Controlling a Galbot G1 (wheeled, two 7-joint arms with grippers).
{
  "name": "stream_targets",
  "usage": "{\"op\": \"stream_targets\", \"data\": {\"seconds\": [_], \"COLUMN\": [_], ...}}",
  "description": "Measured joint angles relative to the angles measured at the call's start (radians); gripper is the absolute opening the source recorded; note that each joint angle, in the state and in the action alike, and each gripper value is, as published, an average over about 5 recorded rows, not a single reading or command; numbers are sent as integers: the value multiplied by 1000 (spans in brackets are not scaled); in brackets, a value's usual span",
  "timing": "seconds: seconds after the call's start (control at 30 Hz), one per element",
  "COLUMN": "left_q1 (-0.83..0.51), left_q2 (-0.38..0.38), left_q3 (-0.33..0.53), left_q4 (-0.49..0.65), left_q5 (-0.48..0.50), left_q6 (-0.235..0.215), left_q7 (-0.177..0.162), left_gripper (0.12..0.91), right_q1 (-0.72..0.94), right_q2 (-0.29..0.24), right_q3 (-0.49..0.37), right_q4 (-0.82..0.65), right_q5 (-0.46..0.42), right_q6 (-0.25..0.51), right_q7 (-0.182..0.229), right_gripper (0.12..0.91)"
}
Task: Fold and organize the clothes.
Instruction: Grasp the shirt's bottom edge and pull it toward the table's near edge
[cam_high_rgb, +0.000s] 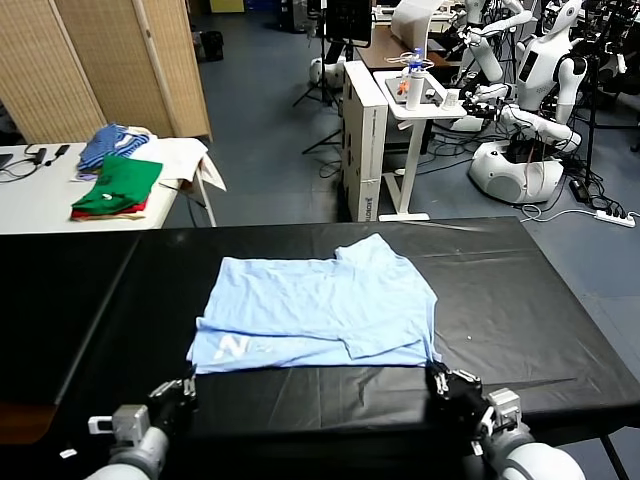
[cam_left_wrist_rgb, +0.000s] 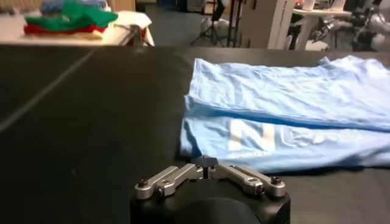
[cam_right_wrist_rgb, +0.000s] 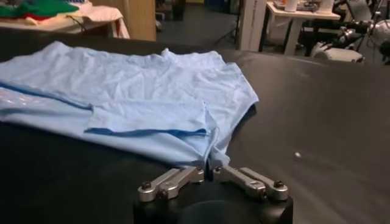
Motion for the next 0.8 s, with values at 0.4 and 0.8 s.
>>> {"op": "stream_targets", "data": {"seconds": [0.4,0.8], "left_q1": [110,178], "left_q2": [11,-3], "left_q3": [-24,-45], "left_q4": [-47,-105], "left_q5": [44,28], "left_q6": [2,28], "left_q7": [-7,-66], "left_gripper": [144,604], "right_q1": [-47,-70], "right_q2": [-13,-29], "right_q3": [33,96], "right_q4": [56,139], "right_q5": [6,95], "right_q6": [-47,-59], "right_q7": [11,17], "right_gripper": [462,905]}}
